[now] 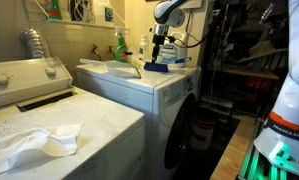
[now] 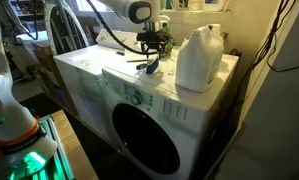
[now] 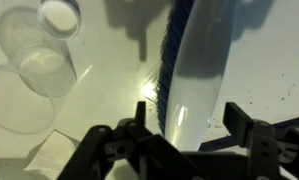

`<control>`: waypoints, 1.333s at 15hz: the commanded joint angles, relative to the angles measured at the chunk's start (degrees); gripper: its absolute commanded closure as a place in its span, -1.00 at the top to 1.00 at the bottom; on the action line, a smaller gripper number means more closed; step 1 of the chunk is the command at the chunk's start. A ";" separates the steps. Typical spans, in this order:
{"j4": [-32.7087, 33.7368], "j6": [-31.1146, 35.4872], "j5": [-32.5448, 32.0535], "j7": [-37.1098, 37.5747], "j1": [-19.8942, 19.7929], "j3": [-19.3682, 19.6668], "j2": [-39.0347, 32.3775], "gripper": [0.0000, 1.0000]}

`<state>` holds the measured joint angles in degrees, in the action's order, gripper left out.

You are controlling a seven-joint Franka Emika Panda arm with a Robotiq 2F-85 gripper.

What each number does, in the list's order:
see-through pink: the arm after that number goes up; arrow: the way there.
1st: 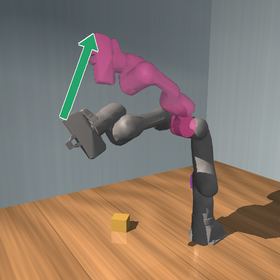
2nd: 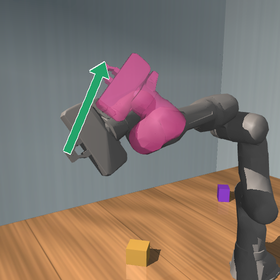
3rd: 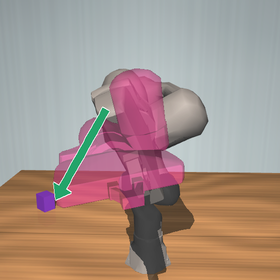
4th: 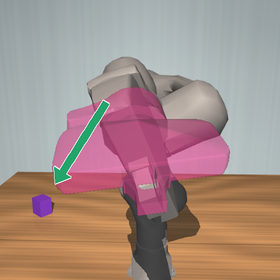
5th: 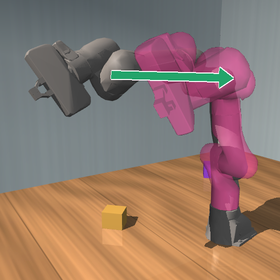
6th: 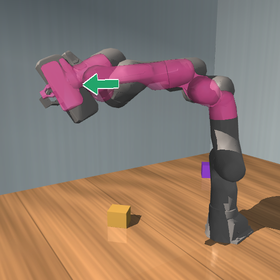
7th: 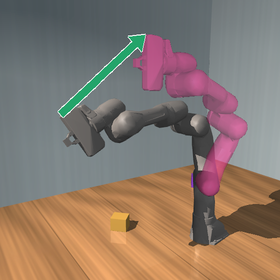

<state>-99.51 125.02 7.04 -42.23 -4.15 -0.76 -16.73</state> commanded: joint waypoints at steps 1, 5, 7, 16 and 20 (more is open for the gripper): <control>1.63 -1.51 -0.07 0.31 -1.03 -0.51 -1.59 -0.07; 0.71 -1.61 -2.25 4.30 -0.23 -0.12 -0.84 -0.60; -0.50 -0.81 -3.66 10.54 0.87 0.35 0.60 -0.60; 1.05 -6.24 -5.46 34.39 2.14 1.21 2.18 -0.60; 2.44 -9.35 -5.16 38.88 1.87 2.00 0.61 -0.60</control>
<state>-98.84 118.88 2.43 -6.98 -2.23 0.47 -14.81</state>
